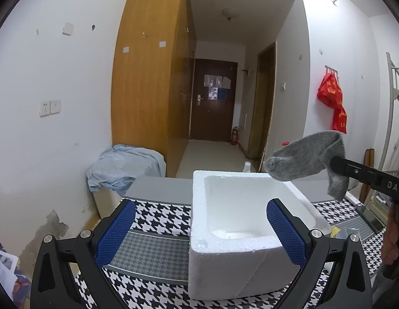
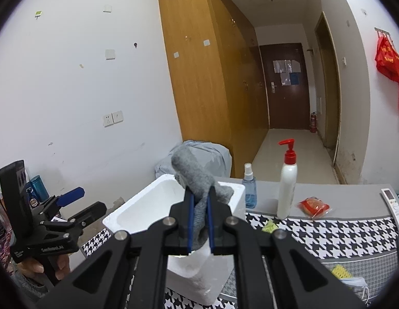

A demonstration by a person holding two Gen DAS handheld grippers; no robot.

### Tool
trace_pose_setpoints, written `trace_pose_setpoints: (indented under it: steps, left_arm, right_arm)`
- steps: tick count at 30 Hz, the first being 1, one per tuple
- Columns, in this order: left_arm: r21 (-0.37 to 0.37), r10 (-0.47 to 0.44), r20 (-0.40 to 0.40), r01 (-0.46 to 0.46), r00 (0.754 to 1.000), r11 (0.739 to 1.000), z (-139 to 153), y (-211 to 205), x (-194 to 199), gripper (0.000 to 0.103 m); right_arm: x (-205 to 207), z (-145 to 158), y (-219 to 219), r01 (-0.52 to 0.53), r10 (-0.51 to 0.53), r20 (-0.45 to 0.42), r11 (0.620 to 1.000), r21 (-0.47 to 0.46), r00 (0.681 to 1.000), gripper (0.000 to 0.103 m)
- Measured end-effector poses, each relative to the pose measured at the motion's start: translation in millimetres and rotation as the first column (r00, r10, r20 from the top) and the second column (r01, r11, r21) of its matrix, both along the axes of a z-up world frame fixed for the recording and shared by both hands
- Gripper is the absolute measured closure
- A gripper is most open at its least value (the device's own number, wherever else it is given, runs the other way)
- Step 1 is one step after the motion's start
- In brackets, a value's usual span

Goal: Organize soft objects
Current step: 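Carry the grey sock over the foam box and open the right tool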

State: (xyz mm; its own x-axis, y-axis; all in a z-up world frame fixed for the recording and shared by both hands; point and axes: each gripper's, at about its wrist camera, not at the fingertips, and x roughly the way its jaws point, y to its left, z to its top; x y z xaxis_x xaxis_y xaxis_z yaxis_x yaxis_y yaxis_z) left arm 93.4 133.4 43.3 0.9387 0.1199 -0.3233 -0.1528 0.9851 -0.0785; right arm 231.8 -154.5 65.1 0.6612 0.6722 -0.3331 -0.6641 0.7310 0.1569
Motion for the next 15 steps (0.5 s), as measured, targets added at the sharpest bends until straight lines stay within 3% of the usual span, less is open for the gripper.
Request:
trace_pose_setpoints:
  steps: [15]
  left_arm:
    - [-0.018,0.013,-0.009,-0.014,1.0,1.0,-7.9,15.9,-8.5,0.001]
  right_arm:
    - [8.3,-8.2,33.1,-0.055,0.054,-0.029,0.998,-0.036,0.998,0.091]
